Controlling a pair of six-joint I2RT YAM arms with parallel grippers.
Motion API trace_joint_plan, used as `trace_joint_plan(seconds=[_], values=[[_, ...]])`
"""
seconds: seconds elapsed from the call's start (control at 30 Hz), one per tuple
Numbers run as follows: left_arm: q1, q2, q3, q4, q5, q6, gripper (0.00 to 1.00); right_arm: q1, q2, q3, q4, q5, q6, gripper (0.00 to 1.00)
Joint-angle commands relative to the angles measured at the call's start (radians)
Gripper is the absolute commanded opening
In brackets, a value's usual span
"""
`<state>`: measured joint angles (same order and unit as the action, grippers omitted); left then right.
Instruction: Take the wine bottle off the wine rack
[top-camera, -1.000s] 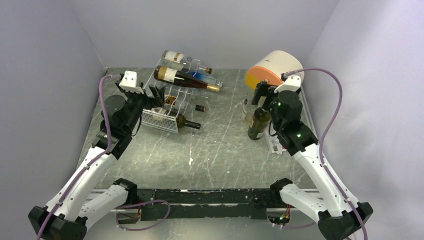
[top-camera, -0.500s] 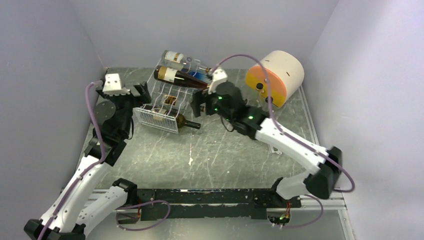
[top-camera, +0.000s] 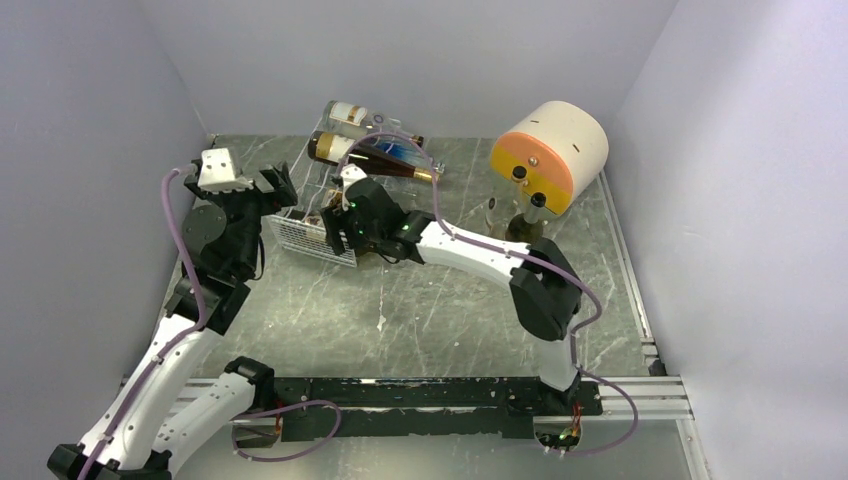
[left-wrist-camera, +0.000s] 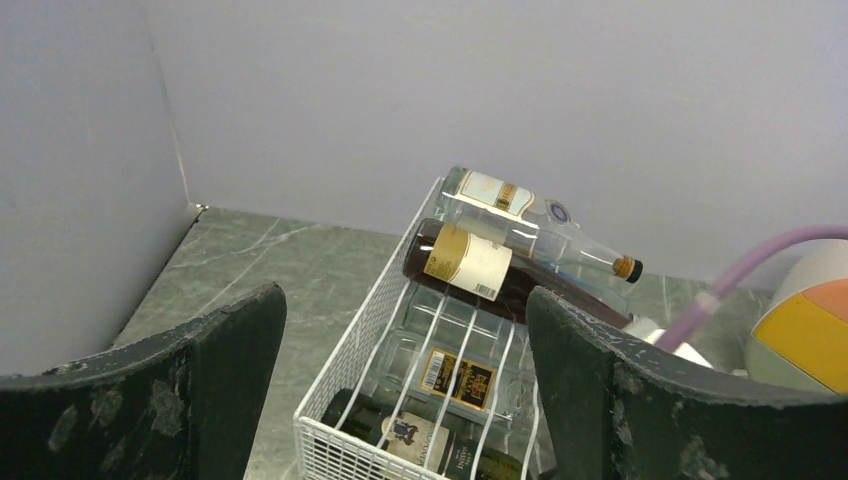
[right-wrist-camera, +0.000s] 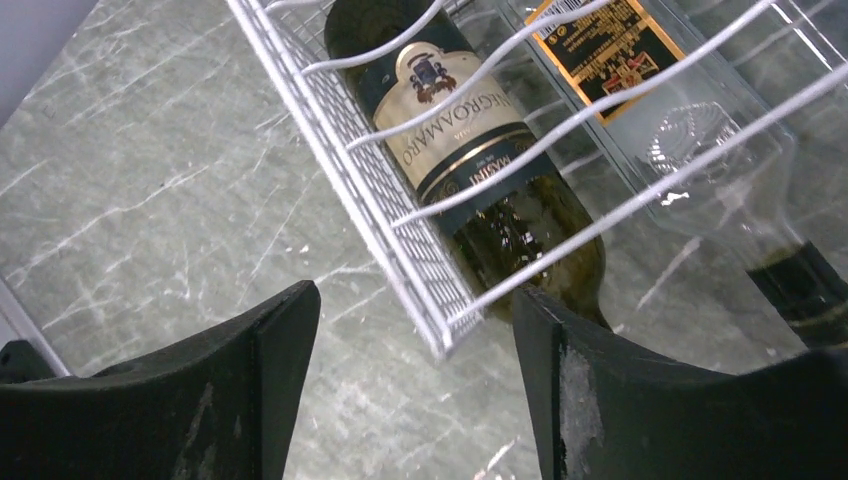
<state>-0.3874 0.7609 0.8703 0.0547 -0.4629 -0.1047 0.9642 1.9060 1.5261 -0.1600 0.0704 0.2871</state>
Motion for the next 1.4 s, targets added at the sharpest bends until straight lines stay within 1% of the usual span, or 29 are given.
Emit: trace_joint_plan(seconds=[0.0,0.13,0.33,0.43,0.6,0.77,0.87,0.93,1.0,1.1,1.2,1.3,1.37], values=[[0.009,-0.008,0.022,0.004,0.038,-0.016,0.94,0.001,0.069,0.078,0.023,-0.02,-0.013,0.7],[0.011,-0.003,0.025,0.002,0.052,-0.018,0.94,0.024,0.122,0.141,-0.015,0.003,-0.021,0.59],[0.023,-0.007,0.026,0.001,0.058,-0.024,0.94,0.108,0.169,0.189,-0.009,0.005,0.012,0.49],[0.028,-0.008,0.027,0.0,0.055,-0.025,0.94,0.136,0.181,0.192,0.037,-0.02,0.064,0.49],[0.033,-0.015,0.024,0.002,0.046,-0.02,0.94,0.144,0.21,0.209,0.125,-0.086,0.153,0.5],[0.036,-0.025,0.024,0.003,0.026,-0.01,0.94,0.154,0.272,0.258,0.192,-0.216,0.25,0.52],[0.04,-0.037,0.018,0.011,0.013,-0.002,0.94,0.164,0.284,0.281,0.209,-0.244,0.268,0.56],[0.039,-0.041,0.016,0.013,0.005,0.0,0.94,0.168,0.273,0.282,0.209,-0.244,0.269,0.6],[0.039,-0.045,0.016,0.013,0.008,-0.001,0.94,0.164,0.246,0.262,0.205,-0.233,0.259,0.67],[0.039,-0.045,0.018,0.011,0.015,-0.005,0.94,0.142,0.168,0.225,0.154,-0.168,0.223,0.8],[0.04,-0.046,0.017,0.011,0.02,-0.009,0.94,0.106,0.052,0.162,0.079,-0.097,0.17,0.89],[0.039,-0.048,0.018,0.008,0.029,-0.014,0.94,0.054,-0.06,0.098,0.005,-0.011,0.105,0.95],[0.039,-0.047,0.019,0.008,0.033,-0.016,0.94,0.004,-0.121,0.059,-0.036,0.031,0.065,0.97]])
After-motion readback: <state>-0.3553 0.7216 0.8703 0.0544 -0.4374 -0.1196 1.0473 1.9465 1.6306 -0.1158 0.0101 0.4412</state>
